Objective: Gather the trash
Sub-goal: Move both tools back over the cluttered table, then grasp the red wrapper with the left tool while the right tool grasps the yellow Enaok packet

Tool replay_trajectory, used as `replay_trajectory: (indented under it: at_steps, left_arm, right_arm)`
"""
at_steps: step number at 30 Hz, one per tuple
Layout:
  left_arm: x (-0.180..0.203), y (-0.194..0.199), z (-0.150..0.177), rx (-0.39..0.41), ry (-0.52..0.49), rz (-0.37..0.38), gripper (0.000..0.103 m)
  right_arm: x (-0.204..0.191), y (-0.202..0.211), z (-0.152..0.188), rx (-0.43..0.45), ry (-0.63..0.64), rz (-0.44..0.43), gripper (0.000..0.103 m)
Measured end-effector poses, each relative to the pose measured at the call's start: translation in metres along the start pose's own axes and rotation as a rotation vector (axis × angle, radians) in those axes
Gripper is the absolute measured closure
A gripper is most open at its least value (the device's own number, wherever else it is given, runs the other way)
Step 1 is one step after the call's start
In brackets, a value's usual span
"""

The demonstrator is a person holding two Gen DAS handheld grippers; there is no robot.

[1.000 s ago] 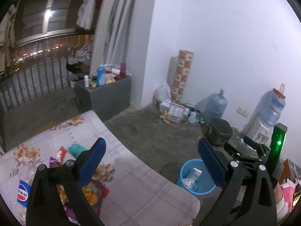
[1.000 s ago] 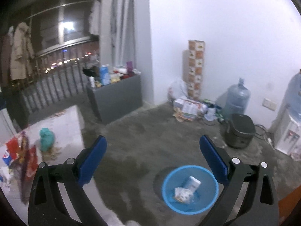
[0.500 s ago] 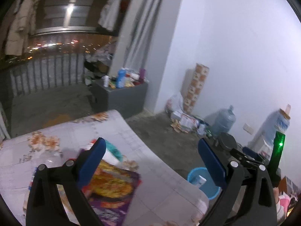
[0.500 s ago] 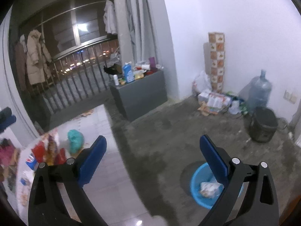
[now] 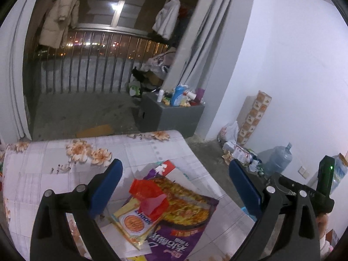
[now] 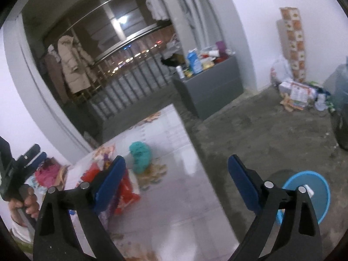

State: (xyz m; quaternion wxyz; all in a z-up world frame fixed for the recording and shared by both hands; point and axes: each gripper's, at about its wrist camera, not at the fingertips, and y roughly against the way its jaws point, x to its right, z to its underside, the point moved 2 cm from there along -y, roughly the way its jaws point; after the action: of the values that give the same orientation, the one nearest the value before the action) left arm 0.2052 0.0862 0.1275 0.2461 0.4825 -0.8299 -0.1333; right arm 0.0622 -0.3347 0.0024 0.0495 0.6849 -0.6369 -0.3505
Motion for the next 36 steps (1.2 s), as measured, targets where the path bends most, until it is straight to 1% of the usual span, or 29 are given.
replay_trajectory:
  at_steps: [7, 11, 14, 17, 19, 22, 25, 27, 28, 30, 31, 33, 36]
  left_arm:
    - [-0.012, -0.009, 0.011, -0.038, -0.008, 0.016, 0.015]
    - [-0.012, -0.017, 0.020, -0.067, -0.040, 0.030, 0.021]
    - [-0.008, -0.026, 0.031, -0.099, -0.071, 0.037, 0.024]
    - [-0.003, -0.038, 0.045, -0.134, -0.105, 0.043, 0.026]
    - [0.000, -0.050, 0.053, -0.161, -0.130, 0.027, 0.028]
    - [-0.001, -0.073, 0.066, -0.218, -0.164, -0.024, 0.035]
    - [-0.007, -0.087, 0.074, -0.252, -0.166, -0.050, 0.042]
    - [-0.013, -0.097, 0.078, -0.272, -0.154, -0.070, 0.050]
    - [-0.016, -0.099, 0.079, -0.278, -0.146, -0.076, 0.052]
    - [-0.020, -0.103, 0.079, -0.283, -0.129, -0.082, 0.062]
    - [-0.023, -0.104, 0.080, -0.286, -0.116, -0.082, 0.065]
    - [-0.029, -0.105, 0.080, -0.289, -0.094, -0.078, 0.081]
    - [-0.037, -0.100, 0.077, -0.272, -0.067, -0.079, 0.091]
  right_arm:
    - [-0.026, -0.026, -0.003, -0.072, 0.002, -0.067, 0.026]
    - [-0.039, -0.039, -0.002, -0.113, 0.018, -0.101, 0.031]
    - [-0.049, -0.052, -0.004, -0.155, 0.024, -0.125, 0.040]
    - [-0.058, -0.059, -0.004, -0.181, 0.037, -0.147, 0.044]
    - [-0.061, -0.063, -0.003, -0.193, 0.044, -0.155, 0.045]
    - [-0.066, -0.072, -0.004, -0.217, 0.048, -0.167, 0.049]
    - [-0.071, -0.082, -0.004, -0.242, 0.052, -0.173, 0.054]
    - [-0.075, -0.087, -0.004, -0.254, 0.056, -0.180, 0.056]
    - [-0.077, -0.087, -0.003, -0.259, 0.058, -0.185, 0.057]
    - [-0.081, -0.089, -0.001, -0.267, 0.063, -0.193, 0.058]
    - [-0.082, -0.089, 0.000, -0.272, 0.066, -0.196, 0.059]
    - [-0.086, -0.090, 0.002, -0.279, 0.069, -0.203, 0.061]
    - [-0.093, -0.089, 0.005, -0.285, 0.075, -0.227, 0.063]
